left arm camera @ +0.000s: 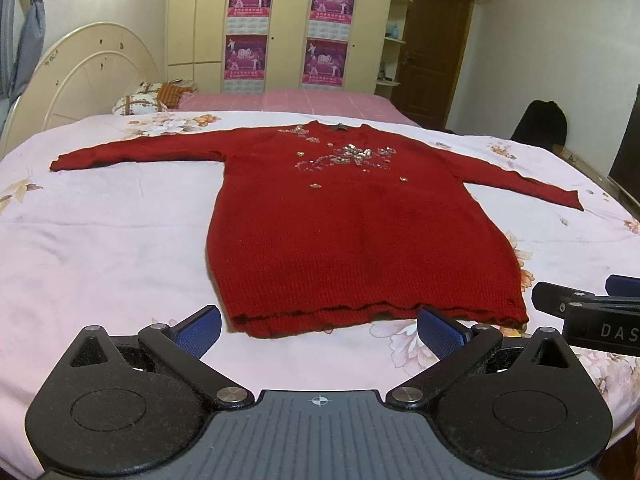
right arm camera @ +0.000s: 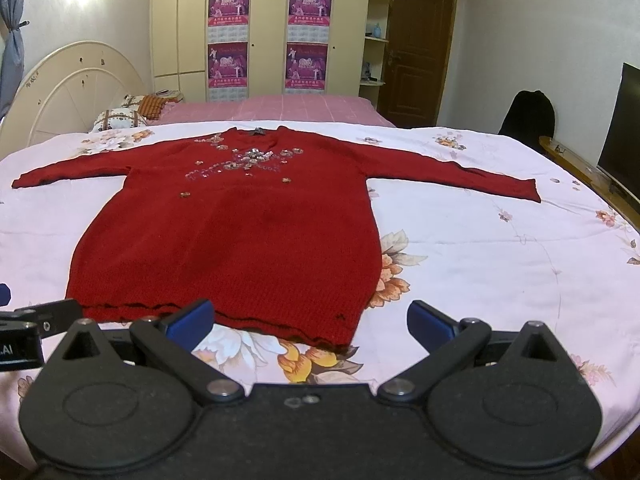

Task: Fold small clothes

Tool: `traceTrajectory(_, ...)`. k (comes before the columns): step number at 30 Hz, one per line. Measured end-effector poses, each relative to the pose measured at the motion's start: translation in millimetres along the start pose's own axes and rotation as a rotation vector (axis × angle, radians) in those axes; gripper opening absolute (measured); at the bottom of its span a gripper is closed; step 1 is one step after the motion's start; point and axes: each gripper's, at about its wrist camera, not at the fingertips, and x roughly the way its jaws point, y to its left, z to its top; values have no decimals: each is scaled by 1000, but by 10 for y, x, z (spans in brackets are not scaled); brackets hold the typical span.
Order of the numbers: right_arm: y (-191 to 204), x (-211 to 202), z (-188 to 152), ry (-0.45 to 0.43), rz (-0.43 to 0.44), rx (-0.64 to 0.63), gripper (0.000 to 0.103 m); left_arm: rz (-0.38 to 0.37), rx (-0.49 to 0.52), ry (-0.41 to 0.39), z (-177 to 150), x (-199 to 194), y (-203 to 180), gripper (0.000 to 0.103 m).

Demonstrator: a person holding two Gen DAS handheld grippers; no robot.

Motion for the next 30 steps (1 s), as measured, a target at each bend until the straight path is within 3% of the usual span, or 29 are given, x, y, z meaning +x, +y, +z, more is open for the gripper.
traceTrajectory(30, -4, 8, 15, 4, 6, -6, 102, 3, -1, 2, 6, 26, 23, 103)
